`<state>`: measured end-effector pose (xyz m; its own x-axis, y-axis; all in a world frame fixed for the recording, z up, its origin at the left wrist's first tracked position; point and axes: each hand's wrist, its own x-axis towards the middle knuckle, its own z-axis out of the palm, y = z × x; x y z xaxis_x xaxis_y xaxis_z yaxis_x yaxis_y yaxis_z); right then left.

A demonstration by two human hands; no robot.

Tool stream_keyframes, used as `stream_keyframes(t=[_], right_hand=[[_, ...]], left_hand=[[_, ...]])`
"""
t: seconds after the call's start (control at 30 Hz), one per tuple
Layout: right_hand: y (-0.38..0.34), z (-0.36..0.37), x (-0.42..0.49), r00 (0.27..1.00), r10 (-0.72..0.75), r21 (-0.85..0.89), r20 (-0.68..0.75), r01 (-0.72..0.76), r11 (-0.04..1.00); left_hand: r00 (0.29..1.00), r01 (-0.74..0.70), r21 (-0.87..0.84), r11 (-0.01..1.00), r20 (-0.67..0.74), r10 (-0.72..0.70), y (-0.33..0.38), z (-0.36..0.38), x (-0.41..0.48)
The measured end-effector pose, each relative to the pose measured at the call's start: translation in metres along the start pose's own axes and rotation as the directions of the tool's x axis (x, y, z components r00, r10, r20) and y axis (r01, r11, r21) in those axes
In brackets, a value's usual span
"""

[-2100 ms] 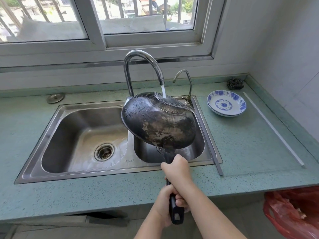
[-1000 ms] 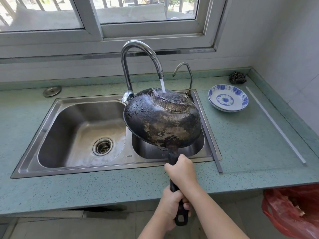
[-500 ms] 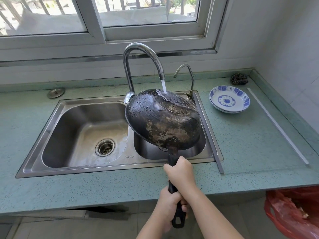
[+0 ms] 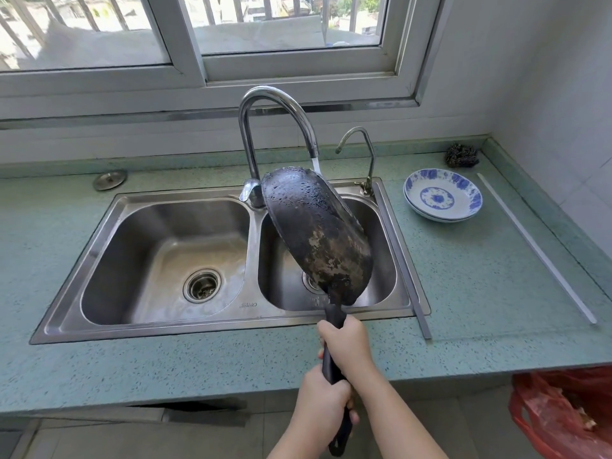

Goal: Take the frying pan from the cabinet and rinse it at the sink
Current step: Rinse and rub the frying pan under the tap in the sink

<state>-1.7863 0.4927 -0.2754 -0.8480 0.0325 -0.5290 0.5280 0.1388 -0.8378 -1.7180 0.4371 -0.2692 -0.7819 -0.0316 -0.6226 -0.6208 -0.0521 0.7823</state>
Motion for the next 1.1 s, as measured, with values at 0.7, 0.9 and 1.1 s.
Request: stream_keyframes(t=[0.7, 0.9, 1.1], right_hand=[[-0.002, 0.005, 0.008, 0.961, 0.124, 0.426, 0.246, -0.222, 0.877], [-0.005, 0.013, 0.010, 0.927, 0.138, 0.480, 0.347, -0.303, 0.823], [-0.003, 0.020, 0.016, 0.872, 0.144, 0.540, 0.467, -0.411, 0.735]], left_hand=[[0.983, -0.005, 0.212, 0.977, -0.176, 0.043, 0.025, 0.002, -0.014], [0.970, -0.002, 0.215, 0.977, -0.237, 0.054, 0.031, -0.001, -0.017], [0.953, 0.010, 0.250, 0.968, -0.294, 0.066, 0.031, -0.004, -0.015]])
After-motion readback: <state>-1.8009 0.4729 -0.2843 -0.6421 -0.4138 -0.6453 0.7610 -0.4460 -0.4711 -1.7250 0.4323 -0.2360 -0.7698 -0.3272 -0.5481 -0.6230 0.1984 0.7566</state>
